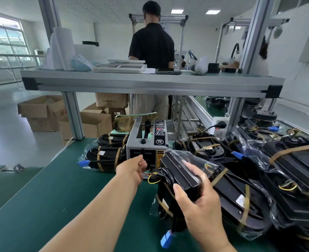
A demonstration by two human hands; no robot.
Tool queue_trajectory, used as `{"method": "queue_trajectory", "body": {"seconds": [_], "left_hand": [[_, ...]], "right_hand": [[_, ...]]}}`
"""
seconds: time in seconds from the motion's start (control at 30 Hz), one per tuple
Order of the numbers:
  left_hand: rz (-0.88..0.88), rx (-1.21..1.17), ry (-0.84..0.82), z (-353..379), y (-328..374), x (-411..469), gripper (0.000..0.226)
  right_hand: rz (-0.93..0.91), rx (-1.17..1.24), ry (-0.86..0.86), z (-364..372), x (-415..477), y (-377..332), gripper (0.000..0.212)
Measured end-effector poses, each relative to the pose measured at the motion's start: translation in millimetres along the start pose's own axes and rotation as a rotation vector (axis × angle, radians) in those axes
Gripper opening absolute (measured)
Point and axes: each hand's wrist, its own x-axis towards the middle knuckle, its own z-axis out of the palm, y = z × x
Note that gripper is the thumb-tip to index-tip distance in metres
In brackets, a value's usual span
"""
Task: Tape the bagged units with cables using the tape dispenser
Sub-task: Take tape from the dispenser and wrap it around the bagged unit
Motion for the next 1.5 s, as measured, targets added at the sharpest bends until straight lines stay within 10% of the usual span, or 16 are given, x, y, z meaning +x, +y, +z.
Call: {"method": "queue_trajectory", "body": {"seconds": [0.37, 0.53, 1.5], "left_hand": [[0.277, -0.136, 0.114, 7.4, -7.7, -26.2, 0.021], [0.664, 0.219, -0.240, -13.5, 1.1, -91.9, 0.013], [0.743, 0.697, -0.225, -9.7, -17.9, -113.3, 0.018]], "right_hand": [[0.007, 0.010, -0.113, -6.3, -0.1, -4.0, 0.052], [-0.010, -0.033, -0.112, -3.6, 1.7, -9.3, 0.065], [0.031, -0.041, -0.197, 1.3, 2.4, -22.0, 0.054]]}}
